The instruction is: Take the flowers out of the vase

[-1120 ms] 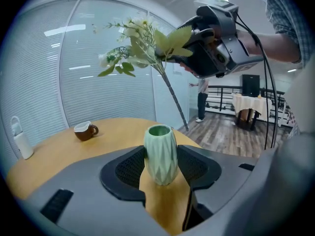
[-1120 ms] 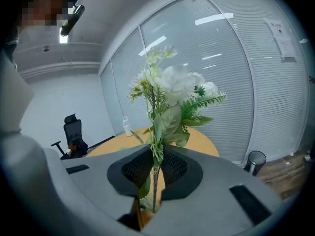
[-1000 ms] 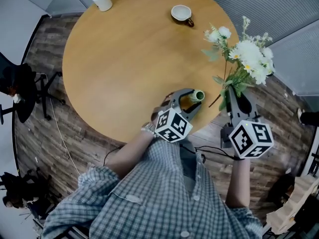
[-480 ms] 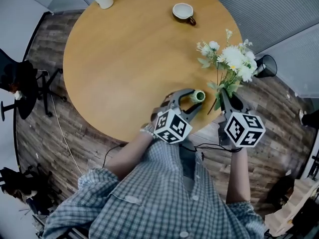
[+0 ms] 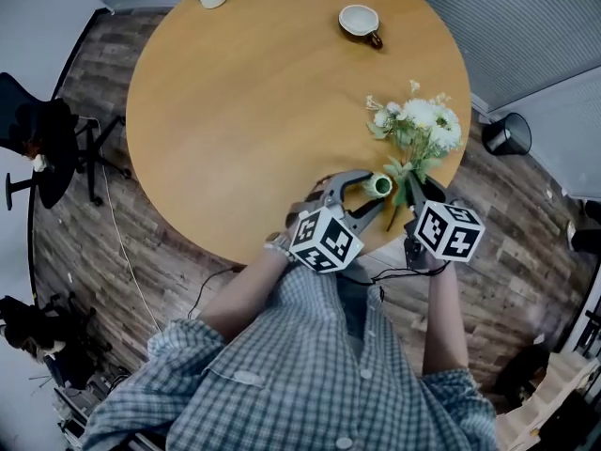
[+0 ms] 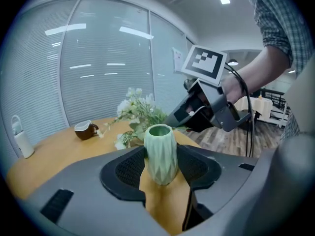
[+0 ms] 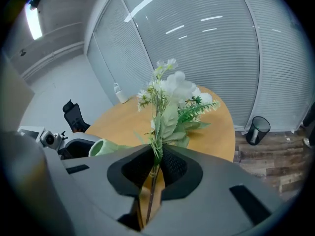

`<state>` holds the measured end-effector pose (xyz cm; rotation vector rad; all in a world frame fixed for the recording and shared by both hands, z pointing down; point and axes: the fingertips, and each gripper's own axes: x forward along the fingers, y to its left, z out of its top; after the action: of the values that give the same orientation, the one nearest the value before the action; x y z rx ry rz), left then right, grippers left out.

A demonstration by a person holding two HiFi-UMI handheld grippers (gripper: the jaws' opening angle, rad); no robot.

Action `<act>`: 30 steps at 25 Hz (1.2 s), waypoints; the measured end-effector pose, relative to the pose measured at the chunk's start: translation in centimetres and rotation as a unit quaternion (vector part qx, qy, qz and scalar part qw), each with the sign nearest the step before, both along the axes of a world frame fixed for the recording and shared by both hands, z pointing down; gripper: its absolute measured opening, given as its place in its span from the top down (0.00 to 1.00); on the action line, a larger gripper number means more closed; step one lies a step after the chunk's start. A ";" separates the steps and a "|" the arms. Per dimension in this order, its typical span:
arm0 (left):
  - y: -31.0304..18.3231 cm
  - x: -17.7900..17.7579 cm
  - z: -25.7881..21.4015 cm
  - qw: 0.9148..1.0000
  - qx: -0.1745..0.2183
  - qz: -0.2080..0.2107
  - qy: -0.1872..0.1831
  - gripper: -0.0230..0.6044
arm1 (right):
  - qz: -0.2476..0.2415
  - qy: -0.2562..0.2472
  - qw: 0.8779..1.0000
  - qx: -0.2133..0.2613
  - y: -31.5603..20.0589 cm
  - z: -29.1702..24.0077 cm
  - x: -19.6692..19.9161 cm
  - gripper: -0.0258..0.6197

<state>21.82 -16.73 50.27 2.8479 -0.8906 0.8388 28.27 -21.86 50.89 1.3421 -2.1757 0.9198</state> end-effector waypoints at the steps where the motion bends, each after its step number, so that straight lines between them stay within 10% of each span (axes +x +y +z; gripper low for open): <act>1: 0.0 -0.1 0.1 1.000 0.000 0.002 -0.003 0.61 | 0.001 -0.002 1.000 -0.006 0.0 0.5 -0.2 0.90; 30: -0.1 0.0 -0.1 1.000 -0.005 -0.012 -0.001 0.61 | -0.033 0.060 0.997 0.022 -0.6 3.1 0.5 0.75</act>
<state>21.84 -16.82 50.17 2.8223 -0.9151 0.8420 28.73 -22.46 53.97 1.3017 -2.1472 0.7509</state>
